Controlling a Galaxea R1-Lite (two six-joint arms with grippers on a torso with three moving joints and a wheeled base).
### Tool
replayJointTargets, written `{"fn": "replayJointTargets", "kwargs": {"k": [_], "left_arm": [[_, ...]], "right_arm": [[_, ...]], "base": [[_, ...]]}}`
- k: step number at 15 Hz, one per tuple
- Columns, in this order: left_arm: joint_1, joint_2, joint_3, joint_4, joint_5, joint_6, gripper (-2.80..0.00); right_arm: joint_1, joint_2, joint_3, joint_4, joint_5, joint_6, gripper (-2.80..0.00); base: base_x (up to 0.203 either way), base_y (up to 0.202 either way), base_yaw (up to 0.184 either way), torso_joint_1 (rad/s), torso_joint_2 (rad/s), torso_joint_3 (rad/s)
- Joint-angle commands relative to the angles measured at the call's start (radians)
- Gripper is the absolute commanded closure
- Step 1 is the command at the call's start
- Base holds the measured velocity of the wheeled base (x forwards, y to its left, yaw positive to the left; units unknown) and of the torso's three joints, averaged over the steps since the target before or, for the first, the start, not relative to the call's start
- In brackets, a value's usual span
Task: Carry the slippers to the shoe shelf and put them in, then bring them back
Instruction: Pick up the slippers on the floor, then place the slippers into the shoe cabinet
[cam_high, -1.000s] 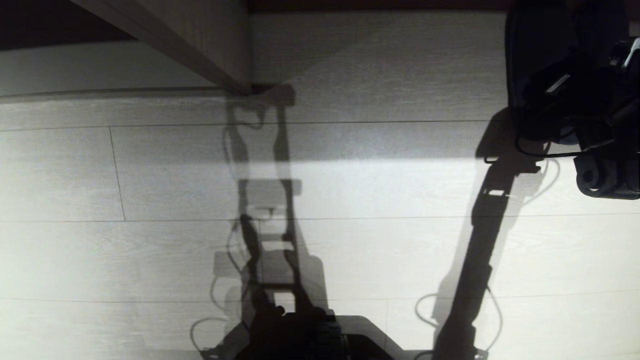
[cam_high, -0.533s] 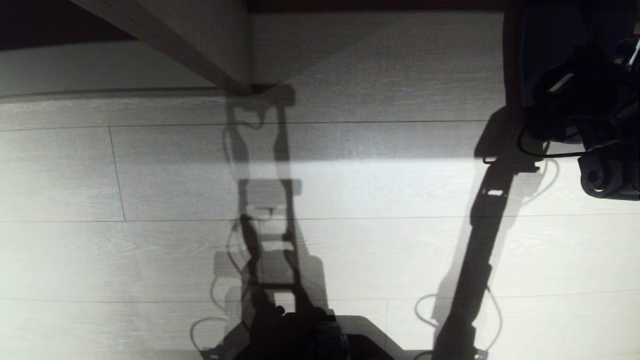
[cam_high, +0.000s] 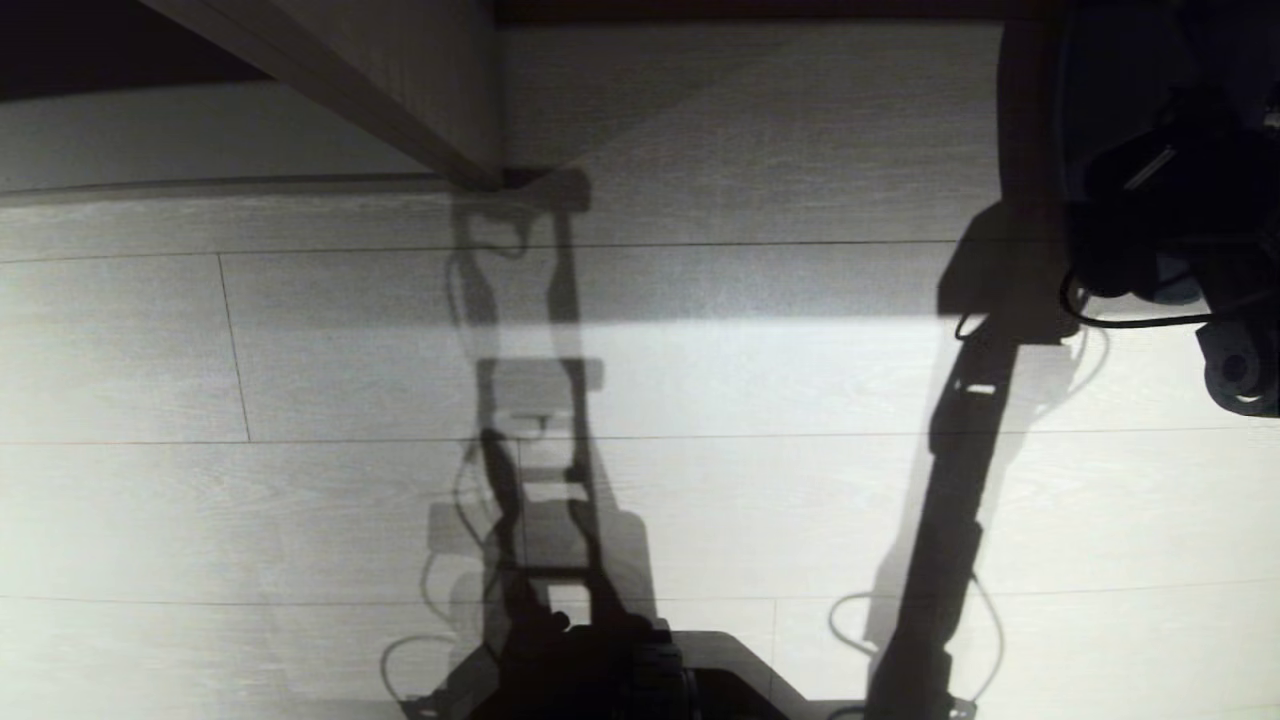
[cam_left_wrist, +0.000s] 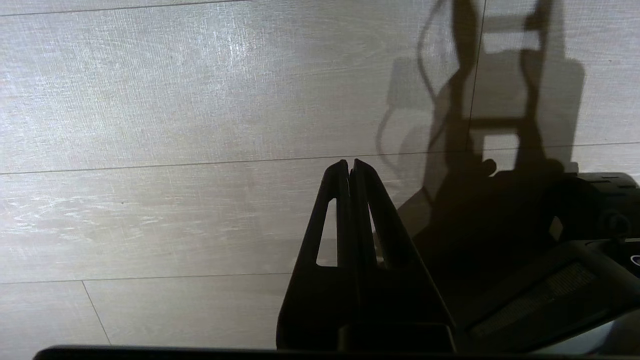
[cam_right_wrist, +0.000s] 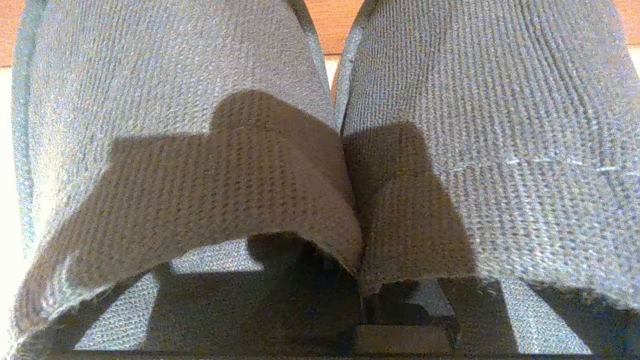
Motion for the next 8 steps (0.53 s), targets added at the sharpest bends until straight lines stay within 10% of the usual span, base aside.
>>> {"fn": "replayJointTargets", "kwargs": {"k": [1,8], "left_arm": [[0.000,0.000,0.000,0.000,0.000,0.002,0.00],[0.000,0.000,0.000,0.000,0.000,0.002,0.00]], "right_arm": [[0.007,-0.121,0.077,0.012,0.001,0.001,0.00],[0.114,-0.394,0.375,0.219,0.005,-0.014,0.00]], "base": [[0.000,0.000,0.000,0.000,0.00,0.000],[0.000,0.000,0.000,0.000,0.00,0.000]]}}
